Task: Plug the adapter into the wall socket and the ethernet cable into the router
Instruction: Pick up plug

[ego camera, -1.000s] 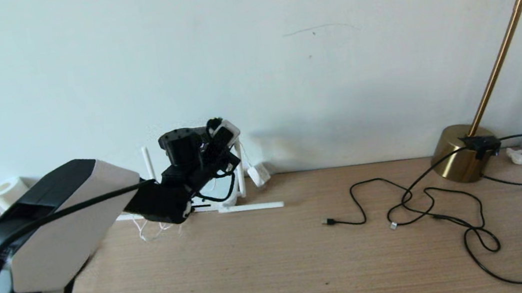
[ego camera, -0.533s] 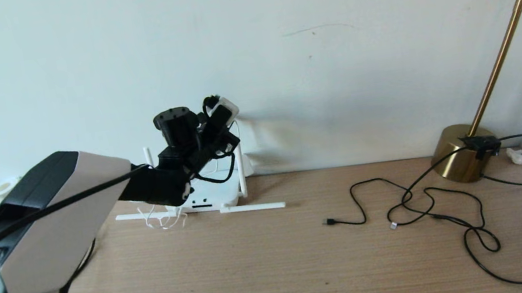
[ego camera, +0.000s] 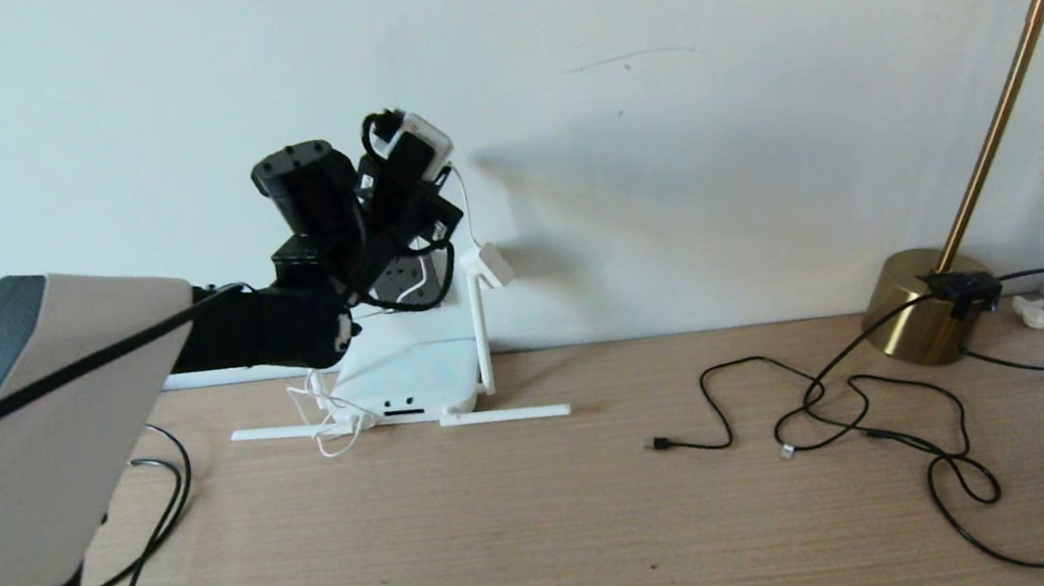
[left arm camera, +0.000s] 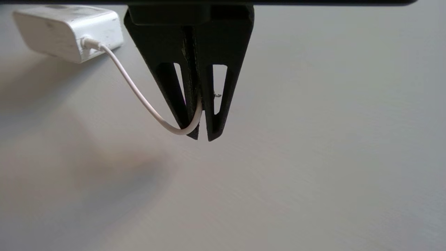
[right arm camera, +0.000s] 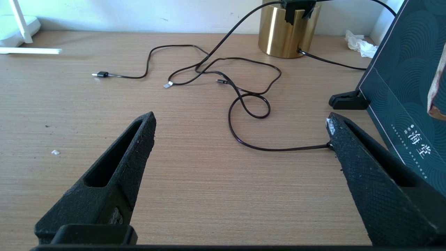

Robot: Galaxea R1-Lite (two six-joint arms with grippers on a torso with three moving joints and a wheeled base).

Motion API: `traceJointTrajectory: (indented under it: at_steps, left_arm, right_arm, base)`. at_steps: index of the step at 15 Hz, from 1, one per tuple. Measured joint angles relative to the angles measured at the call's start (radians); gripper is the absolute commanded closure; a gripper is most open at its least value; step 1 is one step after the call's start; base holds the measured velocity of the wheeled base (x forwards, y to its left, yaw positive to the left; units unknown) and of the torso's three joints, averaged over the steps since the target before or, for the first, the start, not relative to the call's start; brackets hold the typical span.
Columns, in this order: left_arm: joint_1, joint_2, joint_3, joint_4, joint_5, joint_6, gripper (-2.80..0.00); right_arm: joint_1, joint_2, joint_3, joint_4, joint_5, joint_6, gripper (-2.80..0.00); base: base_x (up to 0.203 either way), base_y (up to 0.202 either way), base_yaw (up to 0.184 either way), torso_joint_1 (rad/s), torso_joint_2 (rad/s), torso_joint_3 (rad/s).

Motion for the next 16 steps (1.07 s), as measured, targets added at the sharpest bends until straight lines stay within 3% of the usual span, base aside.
traceJointTrajectory:
  at_steps: [5,7,11,16]
  left_arm:
    - [-0.005,-0.135,0.003,0.050,-0.004,-0.001,0.00]
    - [-0.009,-0.217,0.071,0.088,0.000,0.000,0.00]
    - [-0.015,-0.432,0.458,0.183,0.018,-0.007,0.00]
    - [-0.023,-0.695,0.932,0.211,0.022,-0.090,0.00]
  right_arm:
    - [0.000,0.000,0.000,0.000,0.000,0.000,-2.80]
    - [0.000,0.000,0.000,0.000,0.000,0.000,-2.80]
    - [0.000,0.000,0.000,0.000,0.000,0.000,-2.80]
    - [0.000,0.000,0.000,0.000,0.000,0.000,-2.80]
  base:
    - [0.000,0.000,0.000,0.000,0.00,0.000]
    - [0.000,0.000,0.000,0.000,0.00,0.000]
    - [0.000,0.000,0.000,0.000,0.00,0.000]
    - [0.000,0.000,0.000,0.000,0.00,0.000]
